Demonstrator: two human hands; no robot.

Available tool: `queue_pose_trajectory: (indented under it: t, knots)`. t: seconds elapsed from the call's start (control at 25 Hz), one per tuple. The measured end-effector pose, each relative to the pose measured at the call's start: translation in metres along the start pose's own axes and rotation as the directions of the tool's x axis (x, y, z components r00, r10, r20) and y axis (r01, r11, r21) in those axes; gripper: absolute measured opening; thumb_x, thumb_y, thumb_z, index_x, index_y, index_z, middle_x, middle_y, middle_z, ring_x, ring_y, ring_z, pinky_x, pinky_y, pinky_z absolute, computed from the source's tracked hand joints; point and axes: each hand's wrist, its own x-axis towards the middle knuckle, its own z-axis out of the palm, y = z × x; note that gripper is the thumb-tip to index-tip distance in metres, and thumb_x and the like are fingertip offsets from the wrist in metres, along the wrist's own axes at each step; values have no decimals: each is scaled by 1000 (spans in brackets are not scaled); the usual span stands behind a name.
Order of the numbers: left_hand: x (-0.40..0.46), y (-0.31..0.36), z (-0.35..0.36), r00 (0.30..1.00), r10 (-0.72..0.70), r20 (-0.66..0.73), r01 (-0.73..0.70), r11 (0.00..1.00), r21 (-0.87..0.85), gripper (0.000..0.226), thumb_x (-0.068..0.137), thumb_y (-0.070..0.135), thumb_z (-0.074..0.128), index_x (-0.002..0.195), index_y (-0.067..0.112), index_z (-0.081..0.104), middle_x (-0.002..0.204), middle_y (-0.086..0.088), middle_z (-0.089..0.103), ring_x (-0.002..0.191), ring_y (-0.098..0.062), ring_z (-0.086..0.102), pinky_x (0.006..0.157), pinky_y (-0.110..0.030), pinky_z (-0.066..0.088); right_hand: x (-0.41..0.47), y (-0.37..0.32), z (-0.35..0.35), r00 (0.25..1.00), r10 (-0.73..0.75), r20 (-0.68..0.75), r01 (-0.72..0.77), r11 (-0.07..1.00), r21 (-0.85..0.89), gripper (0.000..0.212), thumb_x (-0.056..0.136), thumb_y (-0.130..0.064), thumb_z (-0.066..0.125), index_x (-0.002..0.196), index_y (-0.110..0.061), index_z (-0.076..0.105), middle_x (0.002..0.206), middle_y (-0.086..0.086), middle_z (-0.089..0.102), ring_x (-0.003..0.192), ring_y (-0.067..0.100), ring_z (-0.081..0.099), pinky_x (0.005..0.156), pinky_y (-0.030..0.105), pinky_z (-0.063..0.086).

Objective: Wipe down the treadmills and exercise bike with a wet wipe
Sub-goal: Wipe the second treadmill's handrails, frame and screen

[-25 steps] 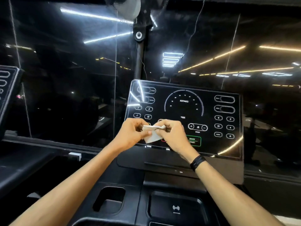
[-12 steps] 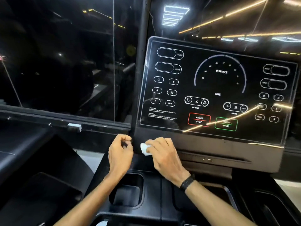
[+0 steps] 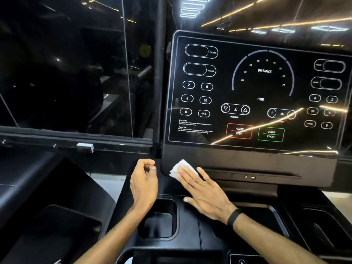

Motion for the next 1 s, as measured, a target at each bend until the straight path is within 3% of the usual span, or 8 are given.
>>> queue_pose_trajectory:
  t: [0.24,0.4,0.6,0.76,0.88,1.0]
  knots:
    - [3,1,10,996,-40,74,40,999,9,18,93,10,55,101,24,62,94,7,66,90,-13,62,88,-44,50,36,-34,1,998,63,-21,-63,998,25,82,100,-52,44,161,-12,8,169,7,5,156,21,-3,125,46,-2]
    - [7,1,7,988,61,143,-66,997,31,20,91,7,59,93,26,63,83,7,65,77,-14,60,79,-42,51,-25,-3,6,985,168,45,-170,985,40,76,102,-52,41,161,-14,12,169,4,5,156,19,1,124,46,-2]
    - [-6,6,26,971,202,131,-209,977,43,25,88,2,61,87,28,61,71,8,58,63,-11,52,64,-27,42,-69,47,13,987,119,112,-113,992,-58,75,101,-53,41,161,-16,14,168,2,15,155,17,10,125,46,-5]
    - [-27,19,55,862,425,275,-457,887,64,22,88,0,61,88,22,62,79,15,57,67,-4,52,64,-14,36,-61,33,27,990,118,72,-117,993,-20,71,104,-52,34,162,-17,11,168,1,11,156,15,4,124,47,-6]
    - [-28,27,76,774,539,331,-580,814,31,14,87,5,57,89,18,63,85,15,58,74,-4,54,67,-17,41,-69,50,29,994,103,37,-102,994,-27,65,106,-48,29,162,-20,12,168,-2,9,155,12,4,123,49,-8]
    - [-34,29,99,734,575,362,-619,785,10,14,86,4,58,88,17,63,85,14,59,76,-6,54,67,-23,45,-98,79,29,990,117,74,-116,993,-20,63,106,-46,29,162,-22,11,169,-4,5,155,10,5,123,52,-7]
